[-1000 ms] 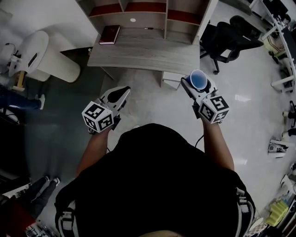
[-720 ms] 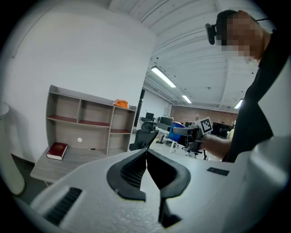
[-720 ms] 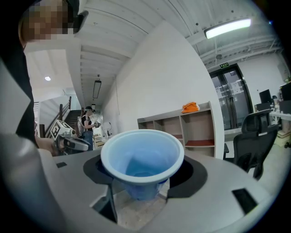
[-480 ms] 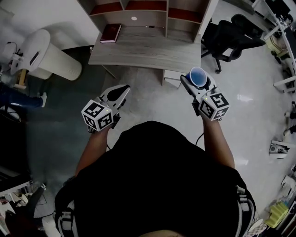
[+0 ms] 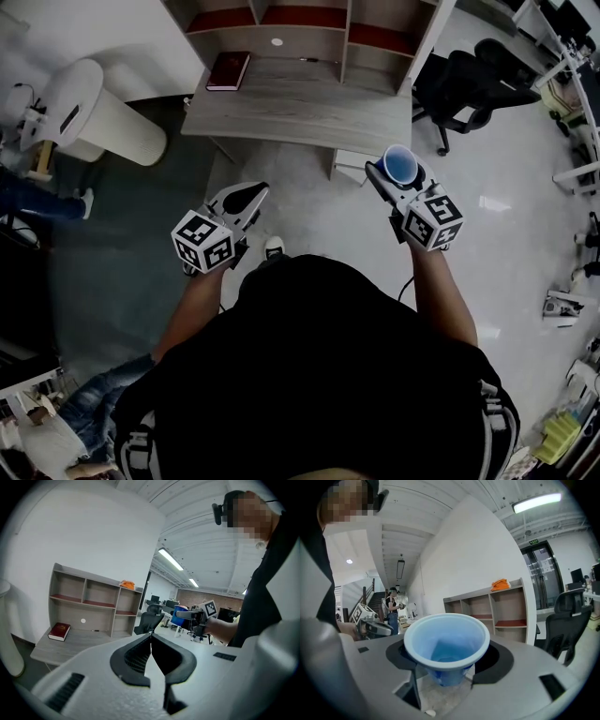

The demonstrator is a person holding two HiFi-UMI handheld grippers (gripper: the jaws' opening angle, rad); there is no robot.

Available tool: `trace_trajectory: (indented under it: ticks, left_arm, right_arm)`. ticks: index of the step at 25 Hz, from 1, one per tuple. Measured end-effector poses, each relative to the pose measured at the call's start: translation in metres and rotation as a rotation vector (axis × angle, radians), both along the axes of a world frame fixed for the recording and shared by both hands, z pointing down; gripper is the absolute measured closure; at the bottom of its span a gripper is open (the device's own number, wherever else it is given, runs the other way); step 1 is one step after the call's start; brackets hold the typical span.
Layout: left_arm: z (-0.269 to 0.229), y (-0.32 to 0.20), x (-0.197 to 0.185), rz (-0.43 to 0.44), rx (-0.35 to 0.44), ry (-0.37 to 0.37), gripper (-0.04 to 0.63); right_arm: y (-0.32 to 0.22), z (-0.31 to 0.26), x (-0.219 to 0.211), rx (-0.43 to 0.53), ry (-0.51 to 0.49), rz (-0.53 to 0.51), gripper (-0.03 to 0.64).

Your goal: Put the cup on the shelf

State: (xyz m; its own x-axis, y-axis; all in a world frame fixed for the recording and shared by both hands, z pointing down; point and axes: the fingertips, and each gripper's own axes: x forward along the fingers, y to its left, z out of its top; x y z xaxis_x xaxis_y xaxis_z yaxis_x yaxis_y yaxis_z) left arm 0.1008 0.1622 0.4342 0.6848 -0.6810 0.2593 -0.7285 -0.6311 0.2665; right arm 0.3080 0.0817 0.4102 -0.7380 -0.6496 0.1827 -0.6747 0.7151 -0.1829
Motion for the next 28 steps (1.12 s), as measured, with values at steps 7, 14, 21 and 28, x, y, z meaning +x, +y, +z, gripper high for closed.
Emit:
trace_trajectory:
  ticks: [7, 14, 21, 28]
  left_arm:
    - [0.007, -0.020, -0.032, 0.010, 0.000, 0.029, 0.577]
    - [0.005, -0.063, -0.095, 0.009, 0.011, 0.048, 0.577]
    - [-0.003, -0.119, -0.137, 0.056, 0.035, 0.045, 0.577]
    - [-0.005, -0.161, -0.158, 0.127, 0.040, 0.055, 0.577]
  right_arm:
    - [-0.019, 0.001, -0.036, -0.005, 0.032, -0.003, 0.310]
    - [-0.053, -0.006, -0.086, 0.001, 0.054, 0.036, 0.310]
    - [-0.089, -0.008, -0.123, -0.004, 0.048, 0.094, 0.310]
    - [-0.114, -0.006, -0.147, -0.010, 0.048, 0.153, 0.310]
